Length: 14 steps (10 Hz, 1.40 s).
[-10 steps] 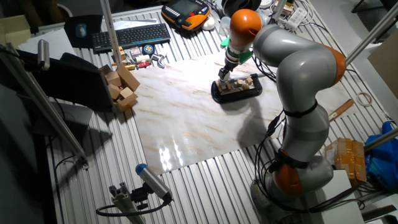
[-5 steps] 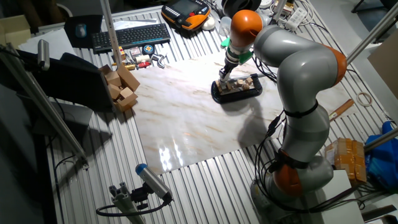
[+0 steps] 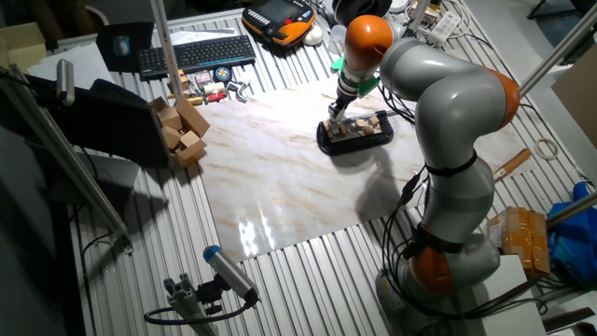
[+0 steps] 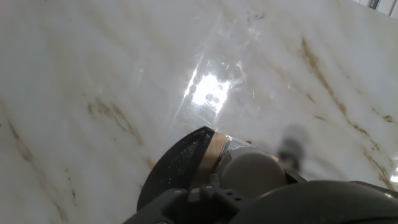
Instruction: Install the light bulb by rotating it
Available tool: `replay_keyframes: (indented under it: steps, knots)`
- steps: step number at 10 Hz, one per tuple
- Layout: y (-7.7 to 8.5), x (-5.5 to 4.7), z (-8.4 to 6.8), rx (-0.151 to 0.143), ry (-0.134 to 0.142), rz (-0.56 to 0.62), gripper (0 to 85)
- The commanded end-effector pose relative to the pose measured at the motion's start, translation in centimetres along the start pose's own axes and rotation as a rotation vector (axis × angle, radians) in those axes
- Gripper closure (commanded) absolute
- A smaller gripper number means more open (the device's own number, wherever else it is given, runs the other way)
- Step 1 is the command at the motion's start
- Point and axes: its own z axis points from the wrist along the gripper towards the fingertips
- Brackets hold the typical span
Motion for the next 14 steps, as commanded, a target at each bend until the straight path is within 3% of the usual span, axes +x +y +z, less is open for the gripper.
replay_keyframes:
  steps: [1, 7, 8, 14]
  knots:
    - [0.0, -0.02, -0.01, 0.001, 0.0, 0.002, 34.0]
    - [0.04, -0.02, -0.02, 0.004, -0.004, 0.051, 34.0]
    - [0.04, -0.02, -0.02, 0.004, -0.004, 0.06, 51.0]
    - [0.04, -0.02, 0.0, 0.008, -0.01, 0.135, 51.0]
